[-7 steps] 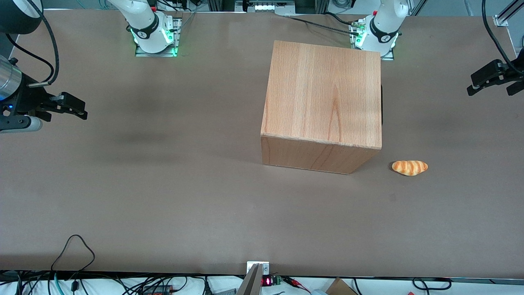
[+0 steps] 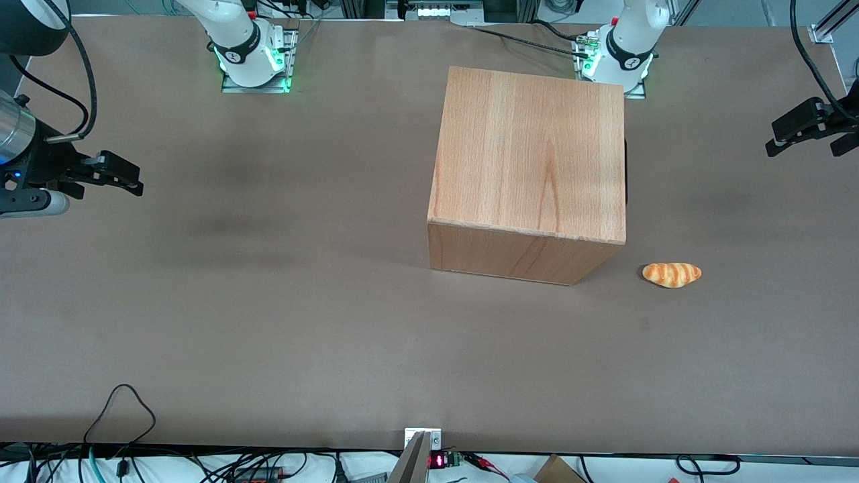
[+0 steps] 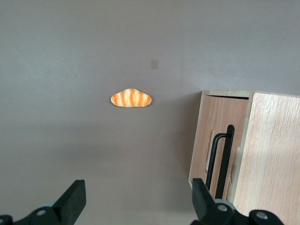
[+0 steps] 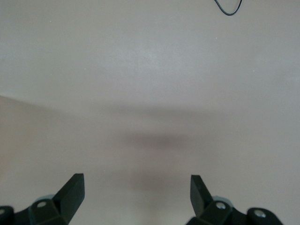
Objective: Open top drawer with left arm
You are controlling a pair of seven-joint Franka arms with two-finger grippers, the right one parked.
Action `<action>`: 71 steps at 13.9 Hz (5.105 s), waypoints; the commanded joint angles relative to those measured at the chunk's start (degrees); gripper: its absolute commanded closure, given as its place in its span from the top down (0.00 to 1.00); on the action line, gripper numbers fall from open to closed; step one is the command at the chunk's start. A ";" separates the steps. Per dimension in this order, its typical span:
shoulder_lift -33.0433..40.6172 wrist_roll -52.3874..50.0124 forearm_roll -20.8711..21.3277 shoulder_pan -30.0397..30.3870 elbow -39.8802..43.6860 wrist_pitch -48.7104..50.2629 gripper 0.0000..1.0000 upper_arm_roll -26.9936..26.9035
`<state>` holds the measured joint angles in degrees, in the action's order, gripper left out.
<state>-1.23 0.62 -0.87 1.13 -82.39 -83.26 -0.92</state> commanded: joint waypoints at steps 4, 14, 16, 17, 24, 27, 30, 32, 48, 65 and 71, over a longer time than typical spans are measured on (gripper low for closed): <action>-0.52 0.35 -1.76 -0.60 -0.49 0.38 1.00 -0.39; -5.53 -0.53 -6.68 -1.57 -3.13 -0.06 1.00 0.74; -6.50 -0.53 -6.86 -1.66 -3.91 -0.15 1.00 1.19; -6.50 -0.44 -7.04 -1.66 -5.14 -0.50 1.00 1.19; -6.33 -0.36 -8.44 -1.66 -13.14 -5.68 1.00 3.03; -6.24 -0.36 -9.23 -1.57 -16.21 -7.52 1.00 3.74; -6.24 -0.18 -10.28 -1.57 -19.82 -10.07 1.00 4.44; -6.24 0.17 -10.38 -1.57 -20.88 -10.52 1.00 4.44; -9.40 1.23 -10.99 -1.75 -23.43 -12.89 1.00 6.02; -10.37 1.31 -5.54 -1.04 -23.08 -13.24 1.00 5.94; -10.37 1.31 -3.26 0.01 -22.73 -13.24 1.00 5.32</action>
<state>-11.67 1.51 -7.63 0.70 -105.33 -95.94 4.55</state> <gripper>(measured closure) 0.000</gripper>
